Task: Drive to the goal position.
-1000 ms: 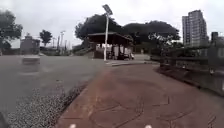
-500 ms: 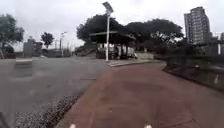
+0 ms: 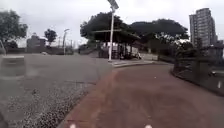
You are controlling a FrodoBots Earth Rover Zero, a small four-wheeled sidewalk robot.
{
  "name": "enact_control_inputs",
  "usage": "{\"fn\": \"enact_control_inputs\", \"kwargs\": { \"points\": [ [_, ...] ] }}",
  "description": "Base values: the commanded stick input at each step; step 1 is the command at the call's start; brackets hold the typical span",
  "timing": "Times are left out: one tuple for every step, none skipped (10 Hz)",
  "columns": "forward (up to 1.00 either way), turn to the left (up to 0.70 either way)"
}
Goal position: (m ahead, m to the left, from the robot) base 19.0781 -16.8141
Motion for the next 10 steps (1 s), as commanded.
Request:
{"fn": "enact_control_inputs", "kwargs": {
  "points": [
    [1.0, -0.4],
    [1.0, -0.4],
    [1.0, -0.4],
    [1.0, -0.4],
    [1.0, -0.38],
    [1.0, -0.07],
    [1.0, 0.0],
    [1.0, 0.0],
    [1.0, 0.0],
    [1.0, 0.0]
  ]
}}
